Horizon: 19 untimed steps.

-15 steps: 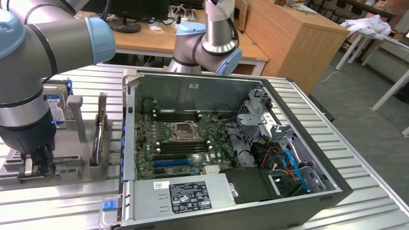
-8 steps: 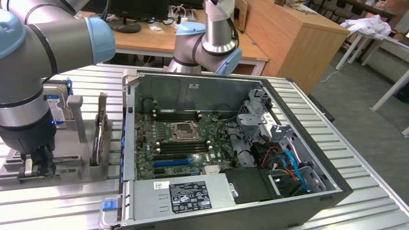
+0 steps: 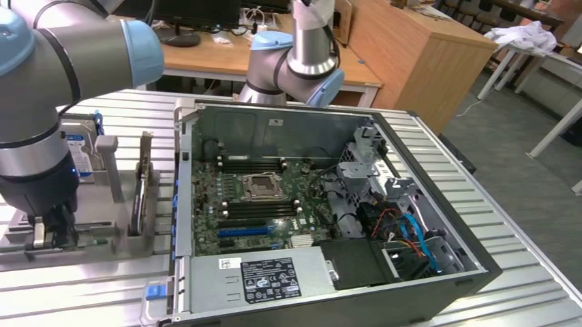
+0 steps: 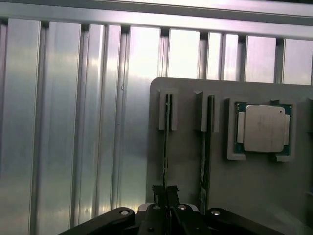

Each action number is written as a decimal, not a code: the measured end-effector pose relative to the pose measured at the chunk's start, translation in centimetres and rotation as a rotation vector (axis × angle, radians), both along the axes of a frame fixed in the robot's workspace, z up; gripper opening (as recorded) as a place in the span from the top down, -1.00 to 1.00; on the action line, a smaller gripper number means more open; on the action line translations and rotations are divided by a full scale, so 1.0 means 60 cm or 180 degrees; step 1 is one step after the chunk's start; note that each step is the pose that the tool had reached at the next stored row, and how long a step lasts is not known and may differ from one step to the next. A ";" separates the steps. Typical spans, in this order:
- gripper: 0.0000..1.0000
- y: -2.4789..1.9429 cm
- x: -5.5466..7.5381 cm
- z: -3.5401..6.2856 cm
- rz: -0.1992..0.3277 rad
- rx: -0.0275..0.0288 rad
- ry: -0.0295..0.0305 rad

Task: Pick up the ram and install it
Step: 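Pick up the ram and move it above insertion slot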

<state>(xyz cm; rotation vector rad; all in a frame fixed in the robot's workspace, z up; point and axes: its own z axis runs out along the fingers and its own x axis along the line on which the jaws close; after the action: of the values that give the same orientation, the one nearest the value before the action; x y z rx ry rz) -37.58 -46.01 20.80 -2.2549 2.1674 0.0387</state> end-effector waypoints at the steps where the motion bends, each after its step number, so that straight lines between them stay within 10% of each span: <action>1: 0.76 0.0000 0.000 0.003 0.0000 0.0000 0.0000; 19: 0.76 0.0001 0.000 0.081 0.0000 0.0001 0.0000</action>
<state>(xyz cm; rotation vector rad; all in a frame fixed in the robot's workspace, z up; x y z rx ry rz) -37.58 -46.00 25.67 -2.2547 2.1673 0.0387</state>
